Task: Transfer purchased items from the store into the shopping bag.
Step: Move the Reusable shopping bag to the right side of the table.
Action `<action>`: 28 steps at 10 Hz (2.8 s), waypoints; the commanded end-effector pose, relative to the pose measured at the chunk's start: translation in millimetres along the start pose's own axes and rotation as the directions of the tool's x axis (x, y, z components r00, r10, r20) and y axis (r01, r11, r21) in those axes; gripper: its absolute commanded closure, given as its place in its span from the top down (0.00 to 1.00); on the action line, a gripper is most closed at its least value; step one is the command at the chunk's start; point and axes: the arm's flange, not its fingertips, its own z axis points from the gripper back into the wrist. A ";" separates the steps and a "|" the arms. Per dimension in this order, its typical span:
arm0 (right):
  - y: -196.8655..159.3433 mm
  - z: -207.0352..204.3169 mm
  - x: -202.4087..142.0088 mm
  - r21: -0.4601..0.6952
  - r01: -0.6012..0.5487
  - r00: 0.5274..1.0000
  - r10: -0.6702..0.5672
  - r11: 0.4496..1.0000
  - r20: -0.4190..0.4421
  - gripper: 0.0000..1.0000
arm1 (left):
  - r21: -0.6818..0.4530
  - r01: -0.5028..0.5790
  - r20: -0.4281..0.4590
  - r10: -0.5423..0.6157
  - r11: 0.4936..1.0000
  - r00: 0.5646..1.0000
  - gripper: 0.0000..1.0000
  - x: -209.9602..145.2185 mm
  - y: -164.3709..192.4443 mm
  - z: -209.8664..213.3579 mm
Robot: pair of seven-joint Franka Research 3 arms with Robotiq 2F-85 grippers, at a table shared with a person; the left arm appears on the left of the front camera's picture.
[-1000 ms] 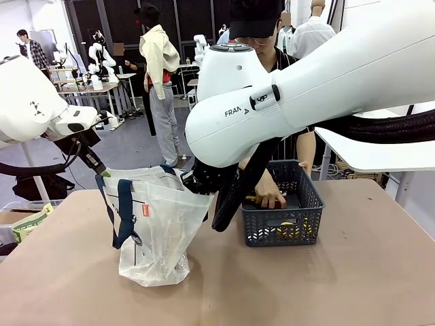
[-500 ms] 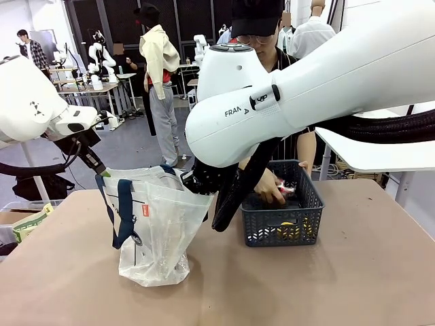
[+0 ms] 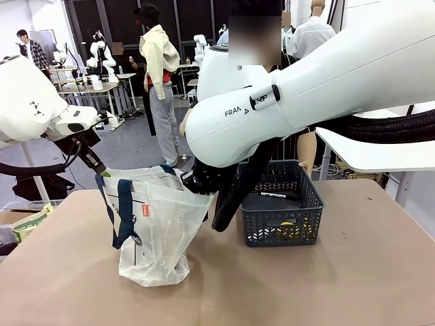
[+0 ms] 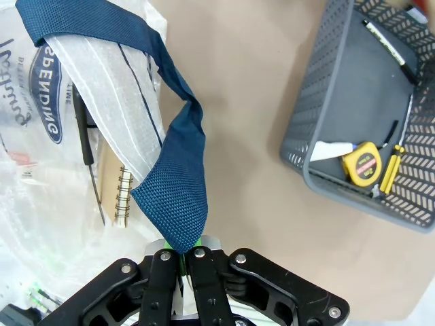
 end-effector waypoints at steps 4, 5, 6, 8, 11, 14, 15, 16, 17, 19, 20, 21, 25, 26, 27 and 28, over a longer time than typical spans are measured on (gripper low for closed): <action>-0.2 0.2 0.5 -0.002 0.007 1.000 -0.007 1.000 -0.001 0.00 | 0.002 -0.016 -0.004 0.016 1.000 1.000 0.00 -1.2 -0.6 3.3; -0.2 0.2 0.5 -0.002 0.007 1.000 -0.007 1.000 -0.001 0.00 | 0.002 -0.016 -0.004 0.016 1.000 1.000 0.00 -1.2 -0.6 3.3; -0.2 0.2 0.5 -0.002 0.007 1.000 -0.007 1.000 -0.001 0.00 | 0.002 -0.016 -0.004 0.016 1.000 1.000 0.00 -1.2 -0.6 3.3; -0.2 0.2 0.5 -0.002 0.007 1.000 -0.007 1.000 -0.001 0.00 | 0.002 -0.016 -0.004 0.016 1.000 1.000 0.00 -1.2 -0.6 3.3; -0.2 0.2 0.5 -0.002 0.007 1.000 -0.007 1.000 -0.001 0.00 | 0.002 -0.016 -0.004 0.016 1.000 1.000 0.00 -1.2 -0.6 3.3; -0.2 0.2 0.5 -0.002 0.007 1.000 -0.007 1.000 -0.001 0.00 | 0.002 -0.016 -0.004 0.016 1.000 1.000 0.00 -1.2 -0.6 3.3; -0.2 0.2 0.5 -0.002 0.007 1.000 -0.007 1.000 -0.001 0.00 | 0.002 -0.016 -0.004 0.016 1.000 1.000 0.00 -1.2 -0.6 3.3; -0.2 0.2 0.5 -0.002 0.007 1.000 -0.007 1.000 -0.001 0.00 | 0.002 -0.016 -0.004 0.016 1.000 1.000 0.00 -1.2 -0.6 3.3; -0.2 0.2 0.5 -0.002 0.007 1.000 -0.007 1.000 -0.001 0.00 | 0.002 -0.016 -0.004 0.016 1.000 1.000 0.00 -1.2 -0.6 3.3; -0.2 0.2 0.5 -0.002 0.007 1.000 -0.007 1.000 -0.001 0.00 | 0.002 -0.016 -0.004 0.016 1.000 1.000 0.00 -1.2 -0.6 3.3; -0.2 0.2 0.5 -0.002 0.007 1.000 -0.007 1.000 -0.001 0.00 | 0.002 -0.016 -0.004 0.016 1.000 1.000 0.00 -1.2 -0.6 3.3; -0.2 0.2 0.5 -0.002 0.007 1.000 -0.007 1.000 -0.001 0.00 | 0.002 -0.016 -0.004 0.016 1.000 1.000 0.00 -1.2 -0.6 3.3; -0.2 0.2 0.5 -0.002 0.007 1.000 -0.007 1.000 -0.001 0.00 | 0.002 -0.016 -0.004 0.016 1.000 1.000 0.00 -1.2 -0.6 3.3; -0.2 0.2 0.5 -0.002 0.007 1.000 -0.007 1.000 -0.001 0.00 | 0.002 -0.016 -0.004 0.016 1.000 1.000 0.00 -1.2 -0.6 3.3; -0.2 0.2 0.5 -0.002 0.007 1.000 -0.007 1.000 -0.001 0.00 | 0.002 -0.016 -0.004 0.016 1.000 1.000 0.00 -1.2 -0.6 3.3; -0.2 0.2 0.5 -0.002 0.007 1.000 -0.007 1.000 -0.001 0.00 | 0.002 -0.016 -0.004 0.016 1.000 1.000 0.00 -1.2 -0.6 3.3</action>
